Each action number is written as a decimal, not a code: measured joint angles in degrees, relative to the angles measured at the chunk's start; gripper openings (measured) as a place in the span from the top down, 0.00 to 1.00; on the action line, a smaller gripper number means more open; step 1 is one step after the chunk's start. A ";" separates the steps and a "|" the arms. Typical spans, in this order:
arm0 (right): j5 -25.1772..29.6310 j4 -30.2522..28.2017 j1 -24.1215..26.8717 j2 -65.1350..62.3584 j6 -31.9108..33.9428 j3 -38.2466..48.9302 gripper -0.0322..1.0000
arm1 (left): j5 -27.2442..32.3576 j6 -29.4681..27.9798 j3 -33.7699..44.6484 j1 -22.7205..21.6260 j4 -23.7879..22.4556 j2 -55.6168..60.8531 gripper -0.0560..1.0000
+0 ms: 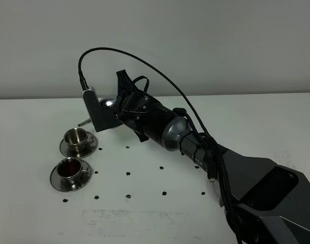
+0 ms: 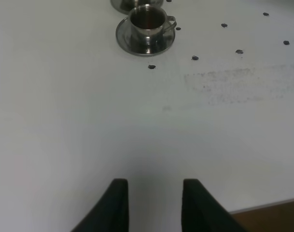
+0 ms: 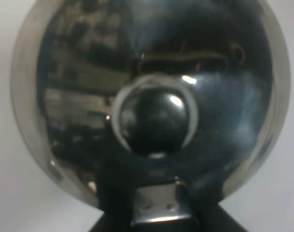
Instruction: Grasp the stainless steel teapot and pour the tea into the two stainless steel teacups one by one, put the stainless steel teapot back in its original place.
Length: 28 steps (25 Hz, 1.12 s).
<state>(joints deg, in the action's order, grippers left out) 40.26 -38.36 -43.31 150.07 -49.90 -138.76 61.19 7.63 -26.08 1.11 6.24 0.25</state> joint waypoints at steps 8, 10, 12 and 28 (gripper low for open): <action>-1.08 -1.71 -0.57 0.00 -0.08 0.00 0.79 | 0.00 0.00 0.00 0.00 0.00 0.00 0.66; -1.08 -2.00 -0.57 0.00 -0.08 0.00 0.79 | 0.00 0.00 0.00 0.00 0.00 0.00 0.66; -1.14 -2.32 -0.62 0.00 -0.08 0.00 0.79 | 0.00 0.00 0.00 0.00 0.00 0.00 0.66; -1.68 -4.69 -0.67 0.75 -0.08 0.00 0.79 | 0.00 0.00 0.00 0.00 0.00 0.00 0.66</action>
<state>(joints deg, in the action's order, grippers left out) 38.58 -43.06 -43.98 150.82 -49.97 -138.76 61.19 7.63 -26.08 1.11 6.24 0.25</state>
